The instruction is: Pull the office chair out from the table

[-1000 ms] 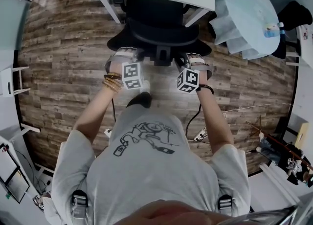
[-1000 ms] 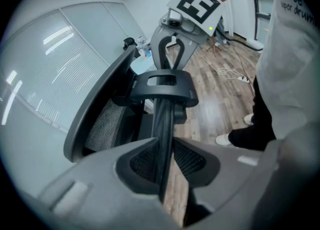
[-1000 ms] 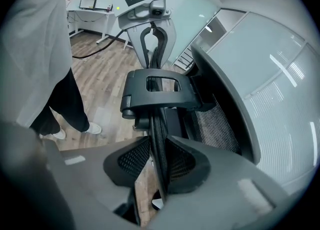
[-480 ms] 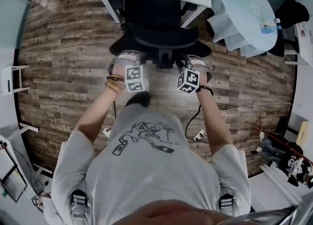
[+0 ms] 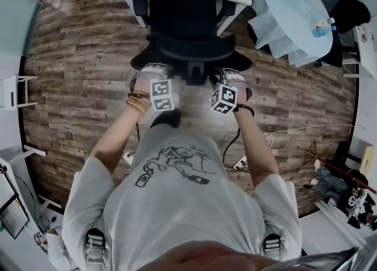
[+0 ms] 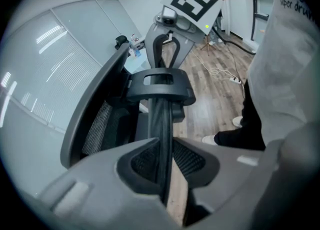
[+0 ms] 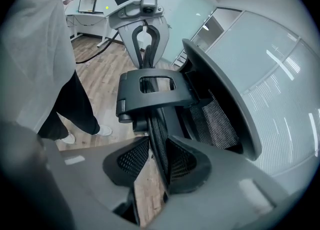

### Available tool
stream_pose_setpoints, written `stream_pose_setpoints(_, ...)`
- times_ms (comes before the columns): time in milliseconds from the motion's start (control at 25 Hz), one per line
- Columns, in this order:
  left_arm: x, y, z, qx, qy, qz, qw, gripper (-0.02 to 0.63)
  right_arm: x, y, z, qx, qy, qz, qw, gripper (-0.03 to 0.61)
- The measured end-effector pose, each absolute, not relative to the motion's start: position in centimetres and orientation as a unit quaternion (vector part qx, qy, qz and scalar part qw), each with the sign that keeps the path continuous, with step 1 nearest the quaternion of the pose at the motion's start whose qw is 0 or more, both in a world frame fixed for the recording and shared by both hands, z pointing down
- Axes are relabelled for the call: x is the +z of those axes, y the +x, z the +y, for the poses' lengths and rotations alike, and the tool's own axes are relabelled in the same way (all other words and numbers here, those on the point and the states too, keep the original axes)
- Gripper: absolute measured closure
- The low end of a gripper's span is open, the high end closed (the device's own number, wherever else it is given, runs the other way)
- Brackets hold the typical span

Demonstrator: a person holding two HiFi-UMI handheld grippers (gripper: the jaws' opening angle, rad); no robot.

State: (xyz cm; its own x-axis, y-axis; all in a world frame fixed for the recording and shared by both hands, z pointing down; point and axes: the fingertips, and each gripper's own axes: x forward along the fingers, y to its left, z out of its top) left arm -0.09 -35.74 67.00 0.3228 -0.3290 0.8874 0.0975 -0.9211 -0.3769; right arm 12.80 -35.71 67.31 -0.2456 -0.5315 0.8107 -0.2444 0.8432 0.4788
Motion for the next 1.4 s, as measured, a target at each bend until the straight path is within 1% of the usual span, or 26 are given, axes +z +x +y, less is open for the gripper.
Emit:
stream_pose_setpoints(640,67.2,-2.0,-27.4,-0.622,-0.753,0.104,0.188,0.529,67.2,10.9,-26.6,-0.138,0.242,-0.788,0.549,0.466)
stream_pose_setpoints(960,67.3,-1.2,-22.6,-0.625,-0.744,0.118,0.202,0.528,67.1,11.8,-22.0,-0.138,0.244,-0.787,0.549,0.466)
stream_pose_setpoints(1400,67.4,-1.1,-15.4,-0.632,-0.740,0.127,0.195,0.526,67.0,11.8,-14.7,-0.147,0.235,-0.792,0.544,0.466)
